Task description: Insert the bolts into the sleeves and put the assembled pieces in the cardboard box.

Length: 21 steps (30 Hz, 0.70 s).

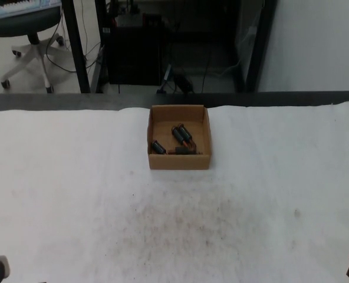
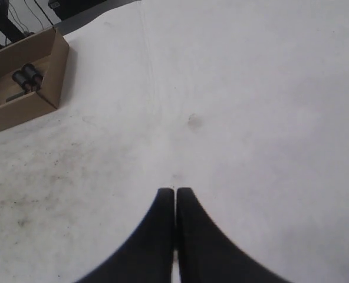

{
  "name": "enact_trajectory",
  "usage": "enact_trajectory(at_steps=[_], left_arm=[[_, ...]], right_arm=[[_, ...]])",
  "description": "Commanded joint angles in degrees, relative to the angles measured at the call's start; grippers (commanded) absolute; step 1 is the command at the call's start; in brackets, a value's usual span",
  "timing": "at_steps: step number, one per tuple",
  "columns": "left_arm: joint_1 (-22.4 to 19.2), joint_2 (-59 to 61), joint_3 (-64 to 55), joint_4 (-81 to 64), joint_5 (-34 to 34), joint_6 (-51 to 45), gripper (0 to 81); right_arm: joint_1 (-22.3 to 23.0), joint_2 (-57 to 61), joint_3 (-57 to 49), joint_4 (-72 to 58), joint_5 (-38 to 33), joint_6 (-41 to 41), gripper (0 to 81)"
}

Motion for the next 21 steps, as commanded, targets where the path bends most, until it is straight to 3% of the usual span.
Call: enact_trajectory(at_steps=[1, 15, 21], left_arm=[[-0.3, -0.3, -0.6, -0.2, 0.5, -0.7, 0.3], [-0.3, -0.9, -0.6, -1.2, 2.4, -1.4, 0.3], [-0.3, -6.9, -0.6, -0.2, 4.0, -1.4, 0.3]], right_arm=[[-0.2, -0.4, -0.1, -0.3, 0.3, 0.4, 0.8], [-0.2, -0.4, -0.1, -0.3, 0.3, 0.4, 0.8], [-0.2, -0.4, 0.4, -0.8, 0.3, 0.4, 0.8]])
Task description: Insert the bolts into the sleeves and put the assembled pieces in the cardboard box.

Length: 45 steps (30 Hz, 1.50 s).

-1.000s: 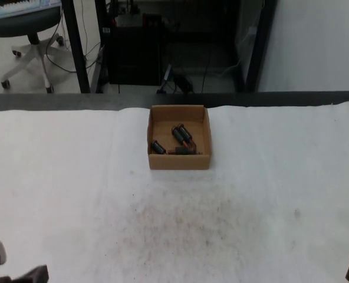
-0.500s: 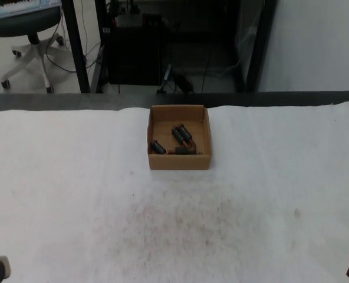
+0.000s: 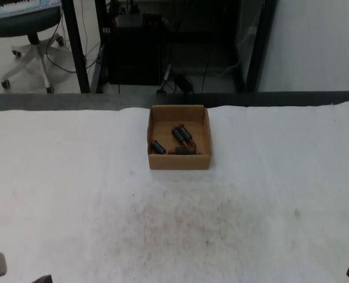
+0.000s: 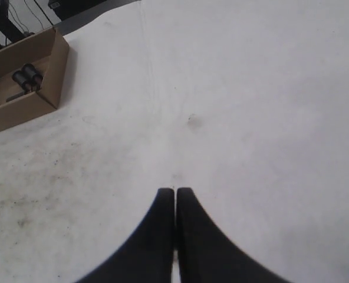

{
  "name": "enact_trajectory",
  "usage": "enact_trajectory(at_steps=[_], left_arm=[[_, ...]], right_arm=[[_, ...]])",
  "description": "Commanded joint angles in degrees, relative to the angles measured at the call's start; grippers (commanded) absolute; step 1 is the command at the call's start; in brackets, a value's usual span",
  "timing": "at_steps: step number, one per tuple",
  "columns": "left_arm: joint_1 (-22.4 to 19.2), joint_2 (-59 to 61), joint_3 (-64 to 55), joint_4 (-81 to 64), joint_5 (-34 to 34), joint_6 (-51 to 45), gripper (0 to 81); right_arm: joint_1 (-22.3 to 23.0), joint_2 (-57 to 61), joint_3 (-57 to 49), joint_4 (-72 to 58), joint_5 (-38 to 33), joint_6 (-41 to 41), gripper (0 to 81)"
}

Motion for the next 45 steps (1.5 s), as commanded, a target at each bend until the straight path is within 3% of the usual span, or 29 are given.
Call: enact_trajectory(at_steps=[1, 8, 34, 38, 42, 45], left_arm=[[-0.3, -4.2, -0.6, 0.2, 0.4, -0.5, 0.3], [-0.3, -14.9, -0.6, -0.2, 0.4, -0.5, 0.3], [-0.3, -14.9, -0.6, -0.2, 0.8, -0.5, 0.3], [-0.3, -14.9, -0.6, -0.2, 0.8, -0.5, 0.3], [-0.3, -14.9, -0.6, -0.2, 0.8, -0.5, 0.3], [-0.3, -14.9, -0.6, -0.2, 0.8, -0.5, 0.3]], right_arm=[[-0.2, -0.8, 1.0, -1.9, 0.3, 0.4, 0.8], [-0.2, -8.1, 7.9, -6.1, 0.3, 0.4, 0.8], [-0.2, -10.8, 8.5, -5.5, 0.8, 0.2, 0.8], [-0.2, -10.8, 8.5, -5.3, 12.4, -4.2, 0.8], [-0.2, -10.8, 8.5, -2.6, 24.1, -14.8, 0.8], [-0.2, -10.8, 8.5, -2.3, 25.9, -15.9, 0.8]])
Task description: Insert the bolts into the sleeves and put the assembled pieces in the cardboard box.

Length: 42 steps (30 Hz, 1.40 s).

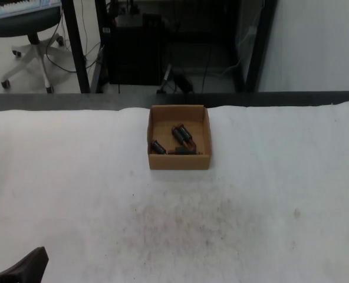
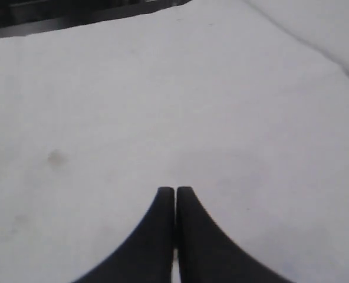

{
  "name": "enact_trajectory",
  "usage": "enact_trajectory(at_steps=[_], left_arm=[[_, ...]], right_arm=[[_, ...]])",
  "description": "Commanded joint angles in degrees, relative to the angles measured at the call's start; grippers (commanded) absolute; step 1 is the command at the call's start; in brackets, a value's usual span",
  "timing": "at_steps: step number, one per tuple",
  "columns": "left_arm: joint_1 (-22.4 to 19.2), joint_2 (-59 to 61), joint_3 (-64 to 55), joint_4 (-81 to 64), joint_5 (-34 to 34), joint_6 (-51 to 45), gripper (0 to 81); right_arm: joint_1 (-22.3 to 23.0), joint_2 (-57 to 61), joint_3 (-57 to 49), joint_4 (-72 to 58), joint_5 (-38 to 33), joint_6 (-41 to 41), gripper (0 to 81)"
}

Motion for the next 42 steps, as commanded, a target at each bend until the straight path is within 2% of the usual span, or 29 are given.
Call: enact_trajectory(at_steps=[1, 21, 29, 42], left_arm=[[-0.3, -0.2, -0.6, -0.2, -0.1, -0.5, 0.3], [-0.3, -0.2, -0.6, -0.2, -0.1, -0.5, 0.3], [-0.1, -0.2, -0.6, 8.2, -1.4, 23.5, 0.3], [1.2, -0.2, -0.6, 8.3, -1.4, 25.4, 0.3]], right_arm=[[-0.2, 0.0, -0.4, 0.7, 2.5, -2.1, 0.8], [-0.2, 0.0, -0.4, 1.9, 2.1, -1.5, 0.8], [-0.2, 0.0, -0.4, 1.9, 2.1, -1.5, 0.8], [-0.2, 0.0, -0.4, 1.9, 2.1, -1.5, 0.8]])
